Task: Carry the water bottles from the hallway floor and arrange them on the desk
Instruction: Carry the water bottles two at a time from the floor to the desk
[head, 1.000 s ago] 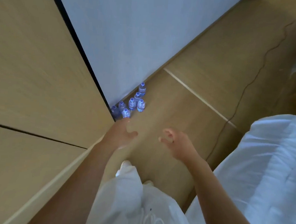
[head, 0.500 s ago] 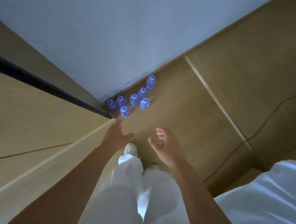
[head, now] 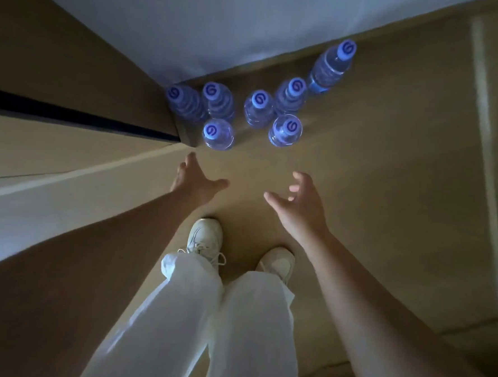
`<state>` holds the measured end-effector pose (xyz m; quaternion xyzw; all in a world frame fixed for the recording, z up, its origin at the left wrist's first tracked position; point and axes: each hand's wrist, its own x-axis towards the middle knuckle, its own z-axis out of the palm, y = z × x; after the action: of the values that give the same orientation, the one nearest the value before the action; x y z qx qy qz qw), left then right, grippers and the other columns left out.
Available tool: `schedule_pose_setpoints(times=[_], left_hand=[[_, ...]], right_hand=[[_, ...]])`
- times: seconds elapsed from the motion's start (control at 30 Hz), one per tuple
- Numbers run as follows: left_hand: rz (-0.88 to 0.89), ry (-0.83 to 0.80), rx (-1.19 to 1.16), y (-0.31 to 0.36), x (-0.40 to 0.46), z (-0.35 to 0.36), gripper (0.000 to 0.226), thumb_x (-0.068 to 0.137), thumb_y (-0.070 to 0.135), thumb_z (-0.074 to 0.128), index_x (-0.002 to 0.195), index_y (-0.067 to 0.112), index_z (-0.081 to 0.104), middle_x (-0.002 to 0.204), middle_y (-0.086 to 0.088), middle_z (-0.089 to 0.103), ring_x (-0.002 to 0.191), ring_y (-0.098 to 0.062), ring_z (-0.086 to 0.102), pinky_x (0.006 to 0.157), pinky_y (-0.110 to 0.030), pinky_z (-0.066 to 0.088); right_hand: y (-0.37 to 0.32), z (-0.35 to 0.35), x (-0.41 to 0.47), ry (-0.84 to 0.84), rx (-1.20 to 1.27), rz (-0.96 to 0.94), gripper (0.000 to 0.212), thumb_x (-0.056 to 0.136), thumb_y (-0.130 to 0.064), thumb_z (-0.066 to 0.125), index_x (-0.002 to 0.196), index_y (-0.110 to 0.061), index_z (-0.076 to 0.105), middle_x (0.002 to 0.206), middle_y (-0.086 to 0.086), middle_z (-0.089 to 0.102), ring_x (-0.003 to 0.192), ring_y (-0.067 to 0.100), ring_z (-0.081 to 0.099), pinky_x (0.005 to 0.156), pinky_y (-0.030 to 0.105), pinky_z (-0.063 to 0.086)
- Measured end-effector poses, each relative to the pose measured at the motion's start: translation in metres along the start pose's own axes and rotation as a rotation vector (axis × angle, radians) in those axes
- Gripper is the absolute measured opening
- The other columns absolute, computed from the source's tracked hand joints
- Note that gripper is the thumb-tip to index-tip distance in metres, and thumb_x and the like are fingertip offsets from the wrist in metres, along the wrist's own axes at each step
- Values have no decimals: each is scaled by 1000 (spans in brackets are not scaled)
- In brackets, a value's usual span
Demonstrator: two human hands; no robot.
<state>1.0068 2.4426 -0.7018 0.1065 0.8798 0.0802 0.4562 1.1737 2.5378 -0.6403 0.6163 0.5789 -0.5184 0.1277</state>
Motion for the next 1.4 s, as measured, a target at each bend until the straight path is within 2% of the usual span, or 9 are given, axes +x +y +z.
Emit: schedule_pose_setpoints(times=[0.1, 0.3, 0.4, 0.47, 0.57, 0.67, 1.0, 1.27, 1.4], left_hand=[[63, 95, -62, 1, 52, 17, 105, 61, 42, 84, 143, 16, 24, 138, -13, 40, 125, -31, 43, 99, -41, 42], [134, 143, -299, 11, 105, 36, 99, 56, 29, 88, 138, 13, 35, 136, -8, 47, 124, -24, 47, 104, -42, 40], [111, 258, -354, 11, 108, 45, 80, 58, 31, 86, 126, 20, 45, 121, 3, 57, 113, -18, 55, 94, -35, 46], [118, 314, -377, 12, 103, 45, 69, 60, 29, 85, 119, 23, 48, 105, 13, 58, 102, -16, 58, 83, -27, 45], [197, 241, -327, 14, 96, 38, 64, 65, 25, 84, 119, 20, 51, 109, 4, 60, 104, -21, 58, 88, -36, 49], [252, 149, -178, 15, 81, 33, 70, 65, 29, 83, 124, 17, 47, 119, -5, 58, 106, -26, 57, 89, -44, 49], [177, 90, -240, 18, -99, -5, 60, 59, 35, 84, 95, 22, 38, 75, 13, 54, 69, -9, 56, 54, -21, 44], [215, 149, -301, -10, -289, -90, 59, 54, 35, 86, 88, 28, 37, 89, 5, 59, 85, -20, 57, 64, -25, 40], [233, 286, -500, -22, -379, -141, 54, 44, 45, 83, 79, 37, 43, 81, 15, 61, 74, -5, 59, 60, -11, 42]], right_hand=[[4, 8, 66, 64, 113, 43, 85, 76, -35, 74, 144, -19, 26, 138, 5, 43, 122, 18, 47, 100, 30, 40], [4, 32, 152, 192, 156, -22, 85, 65, -22, 83, 135, -16, 36, 129, 5, 48, 107, 18, 54, 77, 16, 39], [4, 41, 171, 240, 128, -63, 89, 61, -21, 84, 136, -15, 36, 128, 6, 50, 109, 20, 55, 86, 26, 46], [5, 41, 179, 276, 96, -79, 82, 63, -23, 83, 132, -15, 40, 124, 3, 52, 105, 18, 55, 79, 21, 43], [4, 31, 184, 301, -12, -120, 65, 66, -28, 81, 118, -15, 45, 105, -8, 52, 89, 12, 52, 68, 16, 35], [7, 19, 171, 296, -179, -194, 58, 68, -34, 80, 111, -14, 46, 97, -8, 51, 86, 14, 49, 68, 25, 34], [-5, -21, -11, 27, -307, -447, 52, 62, -24, 82, 95, -10, 45, 87, 0, 51, 78, 20, 52, 60, 22, 31], [-42, -71, -209, -65, -236, -531, 50, 60, -24, 83, 87, -25, 40, 78, -10, 56, 72, 16, 56, 59, 22, 35], [-81, -91, -294, -63, -253, -733, 42, 62, -22, 83, 90, -5, 57, 82, 4, 64, 75, 27, 61, 66, 38, 48]])
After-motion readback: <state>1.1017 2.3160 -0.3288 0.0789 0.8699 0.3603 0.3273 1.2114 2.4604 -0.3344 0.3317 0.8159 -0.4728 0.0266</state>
